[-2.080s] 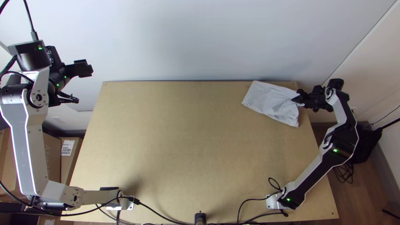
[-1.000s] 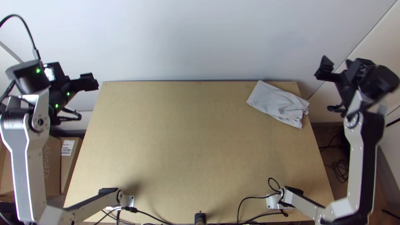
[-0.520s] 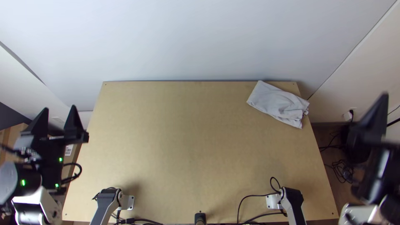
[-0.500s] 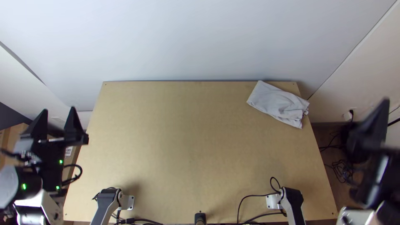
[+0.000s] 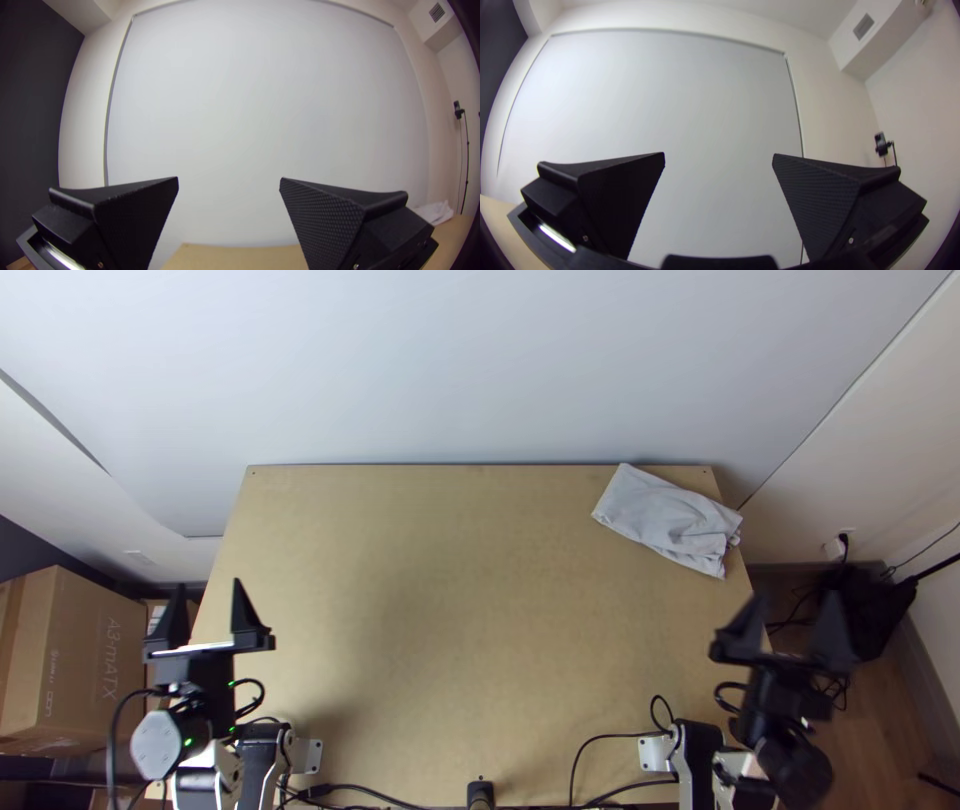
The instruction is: Fold the t-shirt
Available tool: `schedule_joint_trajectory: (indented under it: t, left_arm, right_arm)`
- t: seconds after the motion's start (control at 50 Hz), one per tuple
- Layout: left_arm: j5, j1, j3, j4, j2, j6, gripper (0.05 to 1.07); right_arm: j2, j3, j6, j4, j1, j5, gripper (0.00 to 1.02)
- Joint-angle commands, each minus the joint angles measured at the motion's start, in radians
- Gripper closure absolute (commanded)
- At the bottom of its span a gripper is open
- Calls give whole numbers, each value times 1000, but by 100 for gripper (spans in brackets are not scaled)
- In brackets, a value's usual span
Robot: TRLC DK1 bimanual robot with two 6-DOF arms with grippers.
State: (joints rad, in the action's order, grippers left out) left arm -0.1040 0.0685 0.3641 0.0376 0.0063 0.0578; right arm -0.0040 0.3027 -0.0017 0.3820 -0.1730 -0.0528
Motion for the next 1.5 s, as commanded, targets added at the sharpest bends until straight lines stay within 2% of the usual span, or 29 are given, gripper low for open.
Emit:
schedule_joint_trajectory:
  t: [0.0, 0.06, 0.1, 0.22, 0.3, 0.4, 1.48]
  left_arm:
    - [9, 7, -143, 79, -9, 51, 10]
    - [9, 4, -212, 111, -9, 125, 10]
    - [9, 4, -258, 162, -9, 139, 10]
    - [9, 5, -367, 239, -9, 226, 10]
    - [10, -3, -367, 100, -8, 201, 10]
    - [17, -13, -363, -27, -3, 168, 10]
    - [29, -7, -363, -25, -6, 152, 10]
  right_arm:
    - [-7, -171, 25, 34, 1, -1, 3]
    - [-7, -260, 25, 34, 20, 1, 3]
    - [-7, -298, 26, 34, 29, 1, 3]
    - [-5, -301, 141, -215, 67, 1, 3]
    - [-2, -298, 186, -374, 90, 2, 3]
    - [-2, -297, 180, -382, 90, 21, 3]
    - [-1, -295, 177, -387, 86, 31, 3]
